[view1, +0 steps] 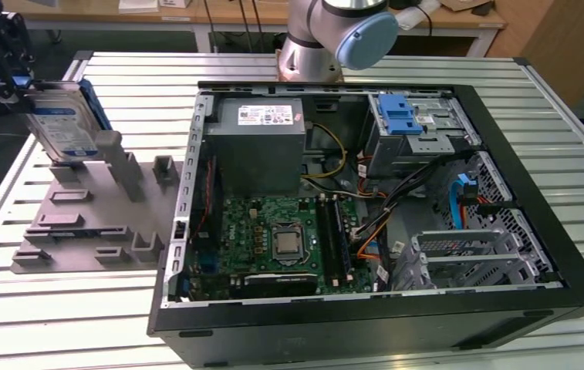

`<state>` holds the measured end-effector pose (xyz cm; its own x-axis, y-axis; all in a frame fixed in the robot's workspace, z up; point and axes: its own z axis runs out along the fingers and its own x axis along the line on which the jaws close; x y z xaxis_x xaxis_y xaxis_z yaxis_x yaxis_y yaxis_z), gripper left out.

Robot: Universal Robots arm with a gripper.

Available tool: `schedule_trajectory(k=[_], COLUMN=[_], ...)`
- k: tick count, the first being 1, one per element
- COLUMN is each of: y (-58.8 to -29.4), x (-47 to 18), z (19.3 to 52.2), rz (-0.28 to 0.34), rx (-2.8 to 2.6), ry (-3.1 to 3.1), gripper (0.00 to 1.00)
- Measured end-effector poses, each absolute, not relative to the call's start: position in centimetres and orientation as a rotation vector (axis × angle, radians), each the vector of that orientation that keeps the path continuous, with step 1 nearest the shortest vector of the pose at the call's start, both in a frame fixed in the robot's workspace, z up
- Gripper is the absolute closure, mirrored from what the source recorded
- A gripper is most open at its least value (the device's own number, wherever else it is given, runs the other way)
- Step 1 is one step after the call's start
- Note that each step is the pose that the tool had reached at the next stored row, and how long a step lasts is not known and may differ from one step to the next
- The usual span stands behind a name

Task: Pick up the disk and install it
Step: 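Pick up the disk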

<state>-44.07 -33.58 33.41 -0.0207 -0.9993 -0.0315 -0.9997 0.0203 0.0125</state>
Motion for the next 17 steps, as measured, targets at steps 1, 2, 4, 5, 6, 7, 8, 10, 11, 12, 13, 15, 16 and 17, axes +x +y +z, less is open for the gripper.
schedule_trajectory(k=[1,2,4,5,6,7,8,10,11,12,13,15,16,17], y=[-33.58,-33.58,-33.58,-33.58,-33.58,-33.58,-33.58,-33.58,-33.58,-33.58,-33.58,-33.58,-33.58,-33.58], x=[-44.07,-44.07,-44.07,-44.07,-44.07,-44.06,-44.07,-44.07,-44.07,-44.07,-44.07,-44.07,-44.06,-44.06], z=[33.52,33.53,33.55,33.56,33.58,33.61,33.62,33.66,33.67,33.69,33.72,33.78,33.81,33.83], rz=[0.048,0.048,0.048,0.048,0.048,0.048,0.048,0.048,0.048,0.048,0.048,0.048,0.048,0.048], rx=[-2.189,-2.189,-2.189,-2.189,-2.189,-2.189,-2.189,-2.189,-2.189,-2.189,-2.189,-2.189,-2.189,-2.189], ry=[2.234,2.234,2.234,2.234,2.234,2.234,2.234,2.234,2.234,2.234,2.234,2.234,2.234,2.234], gripper=[0.63,0.63,0.63,0.63,0.63,0.63,0.63,0.63,0.63,0.63,0.63,0.63,0.63,0.63])
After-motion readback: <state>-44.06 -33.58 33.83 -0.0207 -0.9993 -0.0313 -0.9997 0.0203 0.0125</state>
